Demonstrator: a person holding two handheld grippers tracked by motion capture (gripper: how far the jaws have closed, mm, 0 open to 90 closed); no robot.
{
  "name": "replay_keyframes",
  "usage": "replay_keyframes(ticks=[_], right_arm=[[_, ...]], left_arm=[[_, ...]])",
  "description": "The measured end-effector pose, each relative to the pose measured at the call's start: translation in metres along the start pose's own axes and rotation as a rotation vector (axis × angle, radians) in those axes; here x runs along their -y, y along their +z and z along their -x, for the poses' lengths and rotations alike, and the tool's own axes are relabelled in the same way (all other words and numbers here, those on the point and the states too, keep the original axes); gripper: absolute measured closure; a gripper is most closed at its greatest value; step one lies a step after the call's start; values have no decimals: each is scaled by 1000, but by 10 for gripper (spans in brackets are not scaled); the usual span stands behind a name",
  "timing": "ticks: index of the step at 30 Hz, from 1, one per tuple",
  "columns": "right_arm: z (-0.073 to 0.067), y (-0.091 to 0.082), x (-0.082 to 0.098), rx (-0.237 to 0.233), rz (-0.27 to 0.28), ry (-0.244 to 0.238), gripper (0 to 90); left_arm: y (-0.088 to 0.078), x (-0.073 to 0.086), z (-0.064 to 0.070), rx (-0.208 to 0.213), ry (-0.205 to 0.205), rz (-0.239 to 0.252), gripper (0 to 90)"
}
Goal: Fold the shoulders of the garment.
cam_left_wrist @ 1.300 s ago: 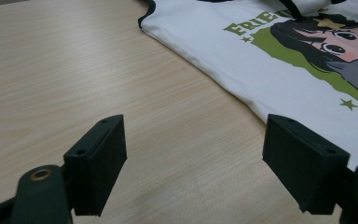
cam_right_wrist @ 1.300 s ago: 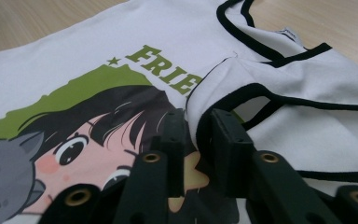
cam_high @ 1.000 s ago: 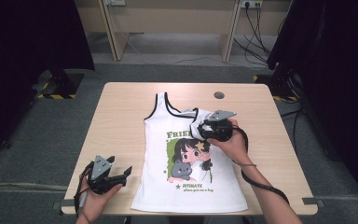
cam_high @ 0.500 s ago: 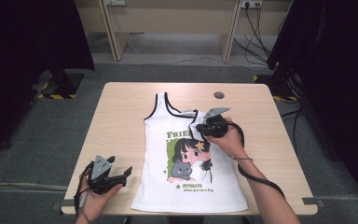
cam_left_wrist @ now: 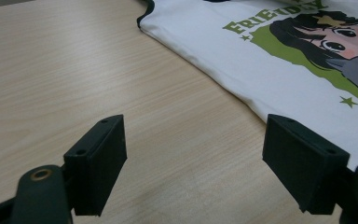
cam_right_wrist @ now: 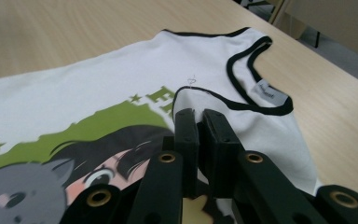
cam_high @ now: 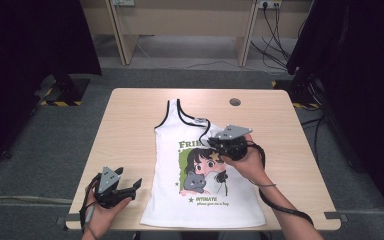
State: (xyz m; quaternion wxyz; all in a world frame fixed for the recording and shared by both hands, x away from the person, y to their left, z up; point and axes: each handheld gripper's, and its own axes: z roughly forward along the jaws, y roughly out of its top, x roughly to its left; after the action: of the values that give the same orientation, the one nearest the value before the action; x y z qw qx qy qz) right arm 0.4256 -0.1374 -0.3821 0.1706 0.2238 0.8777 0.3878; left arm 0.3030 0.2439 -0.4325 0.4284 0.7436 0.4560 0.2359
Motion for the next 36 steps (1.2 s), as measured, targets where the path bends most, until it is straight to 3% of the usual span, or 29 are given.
replay_keyframes(ticks=[1,6,7,8,9,11,12,14,15,16,17,19,20,24,26,29,33,36], right_arm=[[-5,5,12,-9,-43,-14,835],[-6,9,21,-16,-83,-35,809],[-6,9,27,-42,-109,-38,765],[-6,9,27,-42,-109,-38,765],[-1,4,26,-66,-81,-7,765],[-1,4,26,-66,-81,-7,728],[11,-4,20,-95,11,99,728],[11,-4,20,-95,11,99,693],[22,-8,13,-101,78,203,679],[22,-8,13,-101,78,203,679],[26,0,11,-50,32,226,679],[26,0,11,-50,32,226,678],[16,23,20,-44,-85,185,678],[16,23,20,-44,-85,185,664],[4,27,25,-72,-134,117,660],[0,26,26,-69,-151,95,638],[3,23,24,-58,-130,116,608],[12,17,21,2,-80,184,544]], left_arm=[[0,0,0,0,0,0,210],[0,0,0,1,-2,3,210],[0,0,0,1,-1,1,210],[0,0,0,1,-1,1,211],[0,0,0,1,-1,1,211],[0,0,0,0,-1,0,210],[0,0,0,0,-1,0,210],[0,0,0,0,0,-1,210],[0,0,0,-1,-1,0,210],[0,0,0,-1,-1,0,211],[0,0,0,-1,-1,0,211],[-1,0,0,0,1,1,211],[-1,0,0,0,1,1,211],[0,0,0,-1,-1,-3,210],[0,0,0,-1,-1,-2,210],[0,0,0,1,2,-1,211],[-1,0,1,0,5,1,210],[-1,0,1,0,3,1,210]])
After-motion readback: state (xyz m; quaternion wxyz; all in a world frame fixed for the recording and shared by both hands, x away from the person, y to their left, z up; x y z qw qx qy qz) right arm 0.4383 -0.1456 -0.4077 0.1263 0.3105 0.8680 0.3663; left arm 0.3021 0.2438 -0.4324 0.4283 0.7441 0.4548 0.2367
